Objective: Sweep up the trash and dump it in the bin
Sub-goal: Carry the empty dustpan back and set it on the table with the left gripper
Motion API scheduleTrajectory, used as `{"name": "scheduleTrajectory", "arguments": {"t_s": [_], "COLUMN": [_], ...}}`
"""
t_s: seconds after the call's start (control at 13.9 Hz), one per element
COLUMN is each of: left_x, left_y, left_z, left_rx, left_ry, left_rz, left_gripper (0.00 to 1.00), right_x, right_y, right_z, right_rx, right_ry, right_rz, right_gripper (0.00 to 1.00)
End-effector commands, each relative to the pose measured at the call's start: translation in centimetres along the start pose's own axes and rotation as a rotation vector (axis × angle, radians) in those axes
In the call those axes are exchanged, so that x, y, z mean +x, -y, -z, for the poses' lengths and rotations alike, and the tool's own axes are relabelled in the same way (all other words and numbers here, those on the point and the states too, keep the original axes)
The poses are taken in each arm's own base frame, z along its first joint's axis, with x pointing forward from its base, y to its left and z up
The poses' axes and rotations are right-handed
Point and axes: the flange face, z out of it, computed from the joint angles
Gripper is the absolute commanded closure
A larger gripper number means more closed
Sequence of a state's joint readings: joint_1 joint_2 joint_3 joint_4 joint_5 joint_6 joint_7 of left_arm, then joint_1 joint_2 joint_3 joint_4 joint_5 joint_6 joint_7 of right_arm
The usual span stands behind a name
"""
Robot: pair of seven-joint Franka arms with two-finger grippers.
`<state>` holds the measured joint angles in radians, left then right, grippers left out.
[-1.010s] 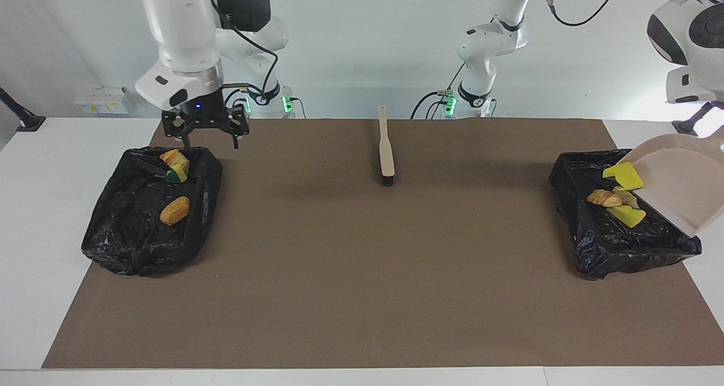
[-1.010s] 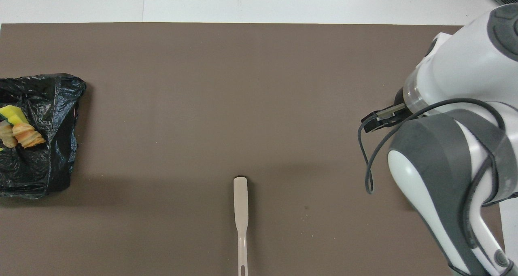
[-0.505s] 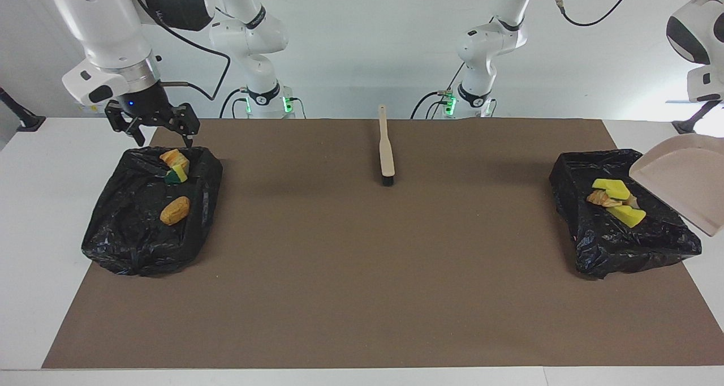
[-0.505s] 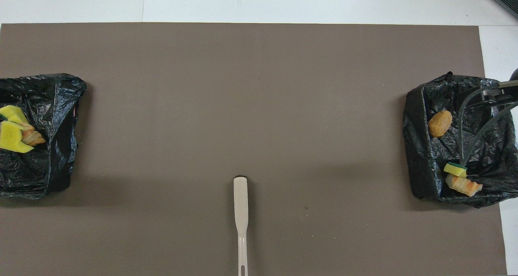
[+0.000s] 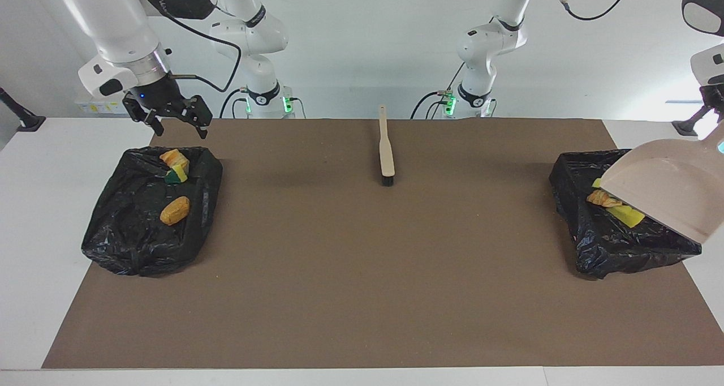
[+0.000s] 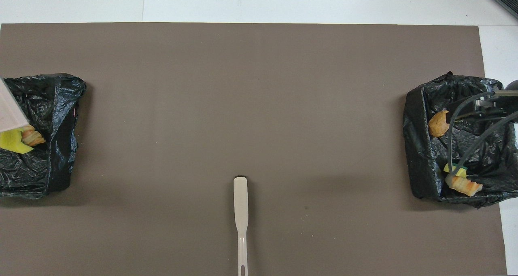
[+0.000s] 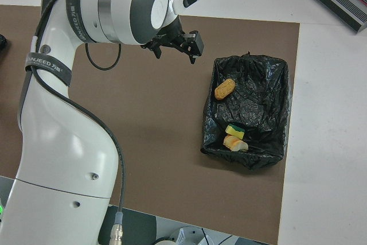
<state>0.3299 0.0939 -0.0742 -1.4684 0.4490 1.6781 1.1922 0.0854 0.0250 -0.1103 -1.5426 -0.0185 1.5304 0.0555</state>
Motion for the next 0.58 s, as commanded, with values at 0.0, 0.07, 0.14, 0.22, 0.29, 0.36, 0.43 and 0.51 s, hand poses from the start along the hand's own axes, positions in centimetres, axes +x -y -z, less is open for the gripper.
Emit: {"name": "scheduleTrajectory", "arguments": {"t_s": [0.0,0.07,0.14,0.22,0.29,0.36,0.43,0.51], "left_x": [5.3,8.6,11.9,14.9,16.7,18.3,20.2,23.0], "left_y": [-2.4,-3.9,-5.5,-7.1,-8.3,-9.5,-10.8,-13.0], "left_z": [0.2,0.6,1.4,2.2,2.5,2.9,3.6,4.5], "left_rx": [-0.131,-0.166,-0.178,-0.200,-0.250,-0.288,-0.296,-0.291], "left_ry": [-0.070,-0.101,-0.108,-0.120,-0.149,-0.170,-0.175,-0.178], "left_rz": [0.279,0.331,0.385,0.451,0.519,0.552,0.547,0.520], "left_gripper": [1.00,1.00,1.00,1.00,1.00,1.00,1.00,1.00], "right_x": [-0.8,-0.9,-0.9,-0.9,-0.9,-0.9,-0.8,-0.8], "right_y": [0.0,0.0,0.1,0.1,0.1,0.2,0.4,0.5], "right_z": [-0.1,-0.1,-0.2,-0.2,0.0,-0.1,-0.1,-0.1], "right_rx": [0.024,0.022,0.022,0.022,0.021,0.020,0.019,0.019], "right_ry": [0.008,0.011,0.014,0.014,0.009,0.011,0.007,0.007], "right_rz": [-0.027,-0.032,-0.046,-0.046,-0.041,-0.037,-0.032,-0.031], "right_gripper": [0.00,0.00,0.00,0.00,0.00,0.00,0.00,0.00]}}
